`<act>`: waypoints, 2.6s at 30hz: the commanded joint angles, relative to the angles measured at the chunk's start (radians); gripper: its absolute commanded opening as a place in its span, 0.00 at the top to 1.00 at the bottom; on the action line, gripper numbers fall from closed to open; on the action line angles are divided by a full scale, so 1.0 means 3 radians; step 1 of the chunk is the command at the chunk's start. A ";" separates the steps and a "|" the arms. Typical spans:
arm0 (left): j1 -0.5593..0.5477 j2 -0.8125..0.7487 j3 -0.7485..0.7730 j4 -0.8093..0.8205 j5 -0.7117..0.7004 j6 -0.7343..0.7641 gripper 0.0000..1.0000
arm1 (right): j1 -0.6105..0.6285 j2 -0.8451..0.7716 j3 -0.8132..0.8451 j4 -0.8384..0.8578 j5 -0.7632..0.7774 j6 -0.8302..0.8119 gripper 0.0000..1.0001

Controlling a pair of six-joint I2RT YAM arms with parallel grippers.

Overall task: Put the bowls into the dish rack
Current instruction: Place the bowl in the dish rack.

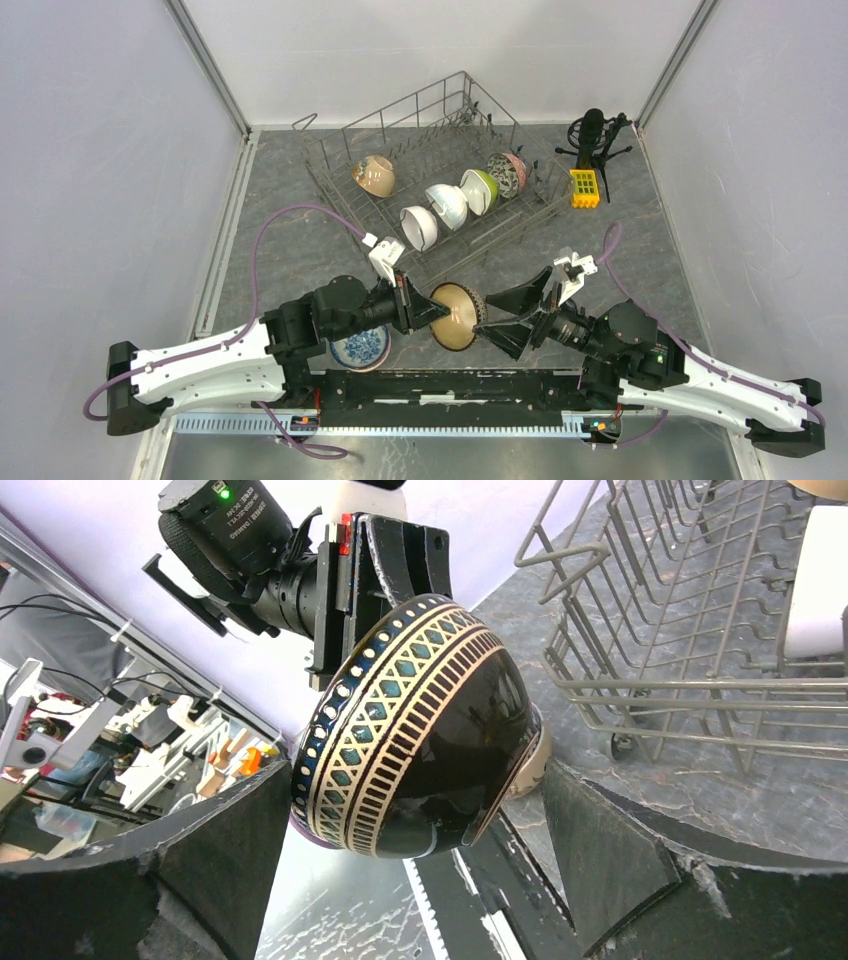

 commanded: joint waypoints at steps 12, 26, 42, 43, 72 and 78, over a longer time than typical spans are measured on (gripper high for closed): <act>0.0003 -0.0046 0.0622 -0.0027 -0.0216 0.0498 0.98 | 0.0026 0.0253 0.0066 0.0476 -0.0186 0.0190 0.02; 0.0004 0.0045 0.0804 -0.0404 -0.0514 0.0723 0.98 | 0.0025 0.0526 0.0167 0.0816 -0.0111 0.0269 0.03; 0.0002 -0.0021 0.0887 -0.0640 -0.0774 0.0769 0.98 | 0.0025 0.0654 0.0104 0.1170 0.0042 0.0327 0.09; 0.0003 -0.0023 0.0896 -0.0660 -0.0782 0.0773 0.98 | 0.0026 0.0670 0.0112 0.1184 0.0047 0.0330 0.10; 0.0004 0.0023 0.0974 -0.0767 -0.0846 0.0800 0.98 | 0.0026 0.0848 0.0003 0.1583 0.0255 0.0424 1.00; 0.0003 0.0033 0.0992 -0.0819 -0.0902 0.0796 0.91 | 0.0025 0.0831 0.0044 0.1500 0.0306 0.0374 1.00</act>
